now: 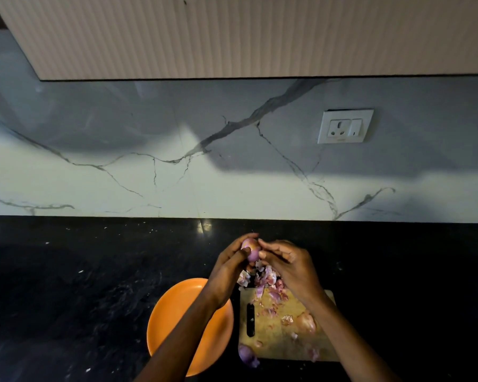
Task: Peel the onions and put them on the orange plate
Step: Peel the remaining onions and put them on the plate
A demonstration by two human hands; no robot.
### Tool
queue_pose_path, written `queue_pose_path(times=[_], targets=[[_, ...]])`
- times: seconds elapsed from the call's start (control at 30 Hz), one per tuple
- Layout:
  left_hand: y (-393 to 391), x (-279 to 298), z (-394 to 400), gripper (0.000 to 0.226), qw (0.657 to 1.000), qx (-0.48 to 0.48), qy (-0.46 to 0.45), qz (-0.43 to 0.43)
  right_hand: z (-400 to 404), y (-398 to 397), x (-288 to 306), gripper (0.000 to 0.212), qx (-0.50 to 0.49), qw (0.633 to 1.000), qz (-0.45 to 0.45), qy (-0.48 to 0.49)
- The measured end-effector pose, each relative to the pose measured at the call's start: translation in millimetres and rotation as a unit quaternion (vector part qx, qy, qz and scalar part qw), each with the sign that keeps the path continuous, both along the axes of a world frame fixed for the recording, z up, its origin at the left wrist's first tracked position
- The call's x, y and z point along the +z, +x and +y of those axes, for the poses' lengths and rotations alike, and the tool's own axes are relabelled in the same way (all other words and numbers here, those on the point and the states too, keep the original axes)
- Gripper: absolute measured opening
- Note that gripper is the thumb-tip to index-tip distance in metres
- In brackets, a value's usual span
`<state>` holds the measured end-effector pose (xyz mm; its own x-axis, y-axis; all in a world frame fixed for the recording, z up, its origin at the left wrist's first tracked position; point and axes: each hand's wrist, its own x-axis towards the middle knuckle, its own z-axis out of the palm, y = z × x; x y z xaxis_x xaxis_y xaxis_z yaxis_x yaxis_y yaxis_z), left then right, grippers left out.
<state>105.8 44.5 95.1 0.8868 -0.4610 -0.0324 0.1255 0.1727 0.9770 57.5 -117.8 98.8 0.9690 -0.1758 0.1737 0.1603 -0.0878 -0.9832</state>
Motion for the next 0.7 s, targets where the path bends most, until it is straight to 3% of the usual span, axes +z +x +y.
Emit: queue_pose_path(times=[0.47, 0.6, 0.7], targets=[[-5, 11, -2, 0.025, 0.999, 0.013, -0.03, 0.007, 2, 3, 7, 0.028, 0.007, 0.997, -0.031, -0.072], [-6, 15, -3, 0.03, 0.999, 0.0, -0.025, 0.028, -1, 4, 4, 0.027, 0.007, 0.999, -0.012, -0.045], [-5, 17, -3, 0.047, 0.995, -0.021, -0.055, 0.081, -6, 4, 6, 0.024, -0.004, 0.996, -0.018, -0.086]])
